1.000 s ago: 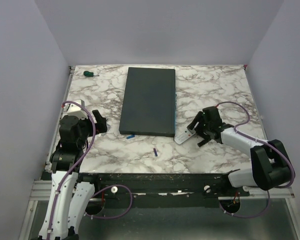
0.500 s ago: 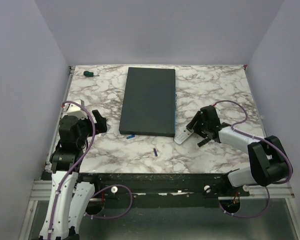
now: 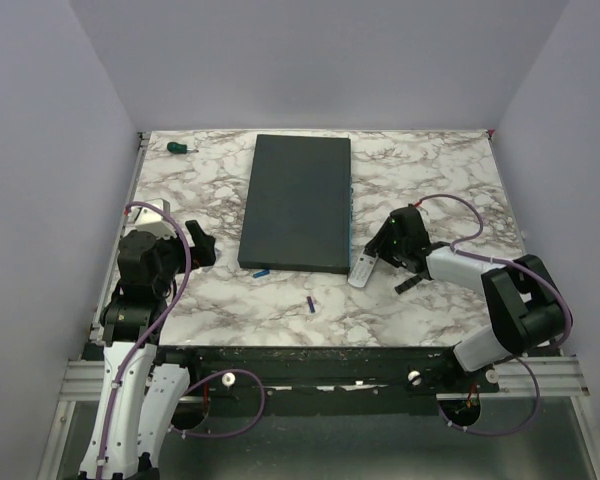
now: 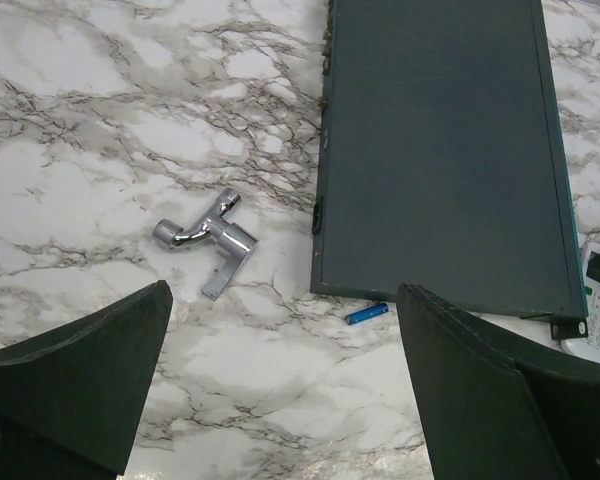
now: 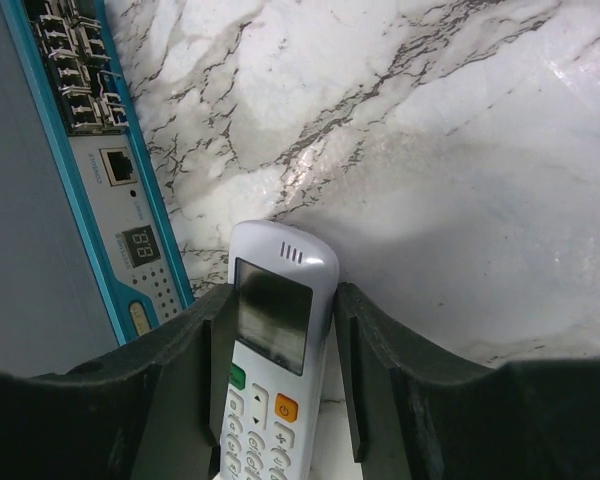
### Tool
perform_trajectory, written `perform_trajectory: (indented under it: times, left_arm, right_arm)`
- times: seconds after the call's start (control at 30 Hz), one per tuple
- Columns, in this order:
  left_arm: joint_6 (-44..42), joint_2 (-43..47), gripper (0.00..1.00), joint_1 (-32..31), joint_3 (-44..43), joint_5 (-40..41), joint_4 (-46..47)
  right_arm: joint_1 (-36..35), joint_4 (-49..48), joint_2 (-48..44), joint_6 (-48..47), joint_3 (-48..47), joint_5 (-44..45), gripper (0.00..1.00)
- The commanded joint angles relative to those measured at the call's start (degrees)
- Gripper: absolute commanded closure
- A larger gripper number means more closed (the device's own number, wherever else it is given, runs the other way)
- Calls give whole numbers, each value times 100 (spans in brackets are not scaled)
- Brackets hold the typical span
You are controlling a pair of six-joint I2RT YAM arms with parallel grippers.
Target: Load the batteries into the remote control
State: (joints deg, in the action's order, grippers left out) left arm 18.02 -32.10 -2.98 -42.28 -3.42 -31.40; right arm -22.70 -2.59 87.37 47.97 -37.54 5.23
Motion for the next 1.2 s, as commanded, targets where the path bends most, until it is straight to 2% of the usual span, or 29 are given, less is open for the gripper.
perform_trajectory:
  times: [0.0,0.17,0.4,0.6,0.67,0.77,0.93,1.07,1.17]
  left_arm:
    - [8,41,2,49,58,-159,108]
    - [8,46,2,52,62,-184,110]
    - [6,46,2,61,62,-211,109]
    - [3,48,2,61,62,-229,111]
    - [0,52,2,65,62,-229,108]
    - [0,37,2,63,67,-216,108]
    - [59,8,2,71,88,-242,194]
    - [289,-90,7,47,73,-600,376]
    - [494,-302,12,-288,-100,-502,235]
  right_arm:
    - [-98,715,497,-74,294,130,51]
    - [-134,690,625,-155,296,196,52]
    - [-226,563,702,-138,281,153,66]
    - [-312,562,797,-114,136,144,69]
    - [-331,565,830,-113,74,125,77]
    - [-341,631,748,-104,-26,146,99]
    - [-341,873,24,-123,-53,425,99]
    - [-340,1392,-566,-270,-305,647,99]
    - [-356,1980,-790,-399,-698,757,99]
